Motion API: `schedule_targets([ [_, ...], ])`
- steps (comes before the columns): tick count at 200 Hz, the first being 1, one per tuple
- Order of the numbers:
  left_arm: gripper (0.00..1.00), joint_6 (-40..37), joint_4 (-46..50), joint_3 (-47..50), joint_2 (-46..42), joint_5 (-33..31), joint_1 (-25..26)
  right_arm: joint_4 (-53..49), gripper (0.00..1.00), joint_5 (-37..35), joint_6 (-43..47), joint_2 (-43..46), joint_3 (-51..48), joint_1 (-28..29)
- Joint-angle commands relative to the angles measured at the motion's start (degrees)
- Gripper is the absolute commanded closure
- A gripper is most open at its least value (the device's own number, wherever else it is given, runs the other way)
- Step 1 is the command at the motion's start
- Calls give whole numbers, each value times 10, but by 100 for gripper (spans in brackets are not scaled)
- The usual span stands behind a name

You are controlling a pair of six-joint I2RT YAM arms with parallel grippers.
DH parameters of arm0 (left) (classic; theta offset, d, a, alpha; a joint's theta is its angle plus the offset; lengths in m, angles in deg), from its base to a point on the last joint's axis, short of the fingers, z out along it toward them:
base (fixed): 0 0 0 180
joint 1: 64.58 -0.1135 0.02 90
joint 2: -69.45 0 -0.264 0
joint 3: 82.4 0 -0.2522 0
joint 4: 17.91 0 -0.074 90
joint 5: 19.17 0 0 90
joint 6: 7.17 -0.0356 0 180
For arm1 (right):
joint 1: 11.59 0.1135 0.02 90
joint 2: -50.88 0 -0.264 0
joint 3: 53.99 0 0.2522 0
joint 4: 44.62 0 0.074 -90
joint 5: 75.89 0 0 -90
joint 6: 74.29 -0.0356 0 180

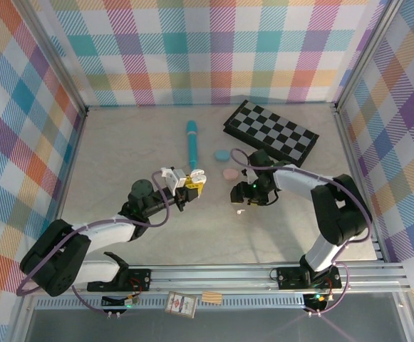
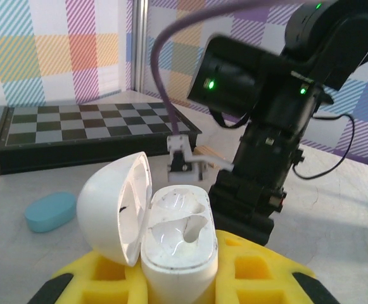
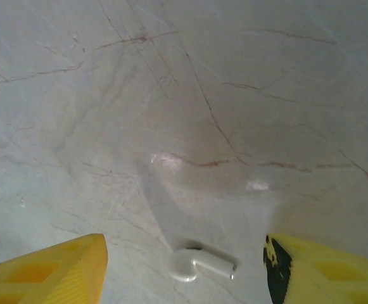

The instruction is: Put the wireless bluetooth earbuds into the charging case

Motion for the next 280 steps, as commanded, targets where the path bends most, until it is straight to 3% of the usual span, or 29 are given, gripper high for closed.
schedule_targets([
  [1, 100, -10, 1, 2, -23, -8, -5, 8, 37, 27, 12, -9, 11, 7],
  [42, 100, -27, 27, -5, -35, -13, -6, 2, 46, 34, 3, 11, -35, 23],
  [97, 100, -44, 63, -7, -57, -15, -17, -28, 46, 24, -23, 68, -66, 65],
  [122, 100, -50, 76, -10, -64, -14, -19, -51, 46, -27, -22, 84, -49, 65],
  [152, 100, -52, 86, -15, -63, 1, -19, -63, 46, -36, -16, 56, -14, 56],
  [203, 100, -51, 95, -15, -64, 33, -19, -98, 57, -37, 48, -34, 63, 54],
  [280, 100, -60, 104, -26, -57, 37, -19, -94, 65, -12, 48, -27, 27, 54],
])
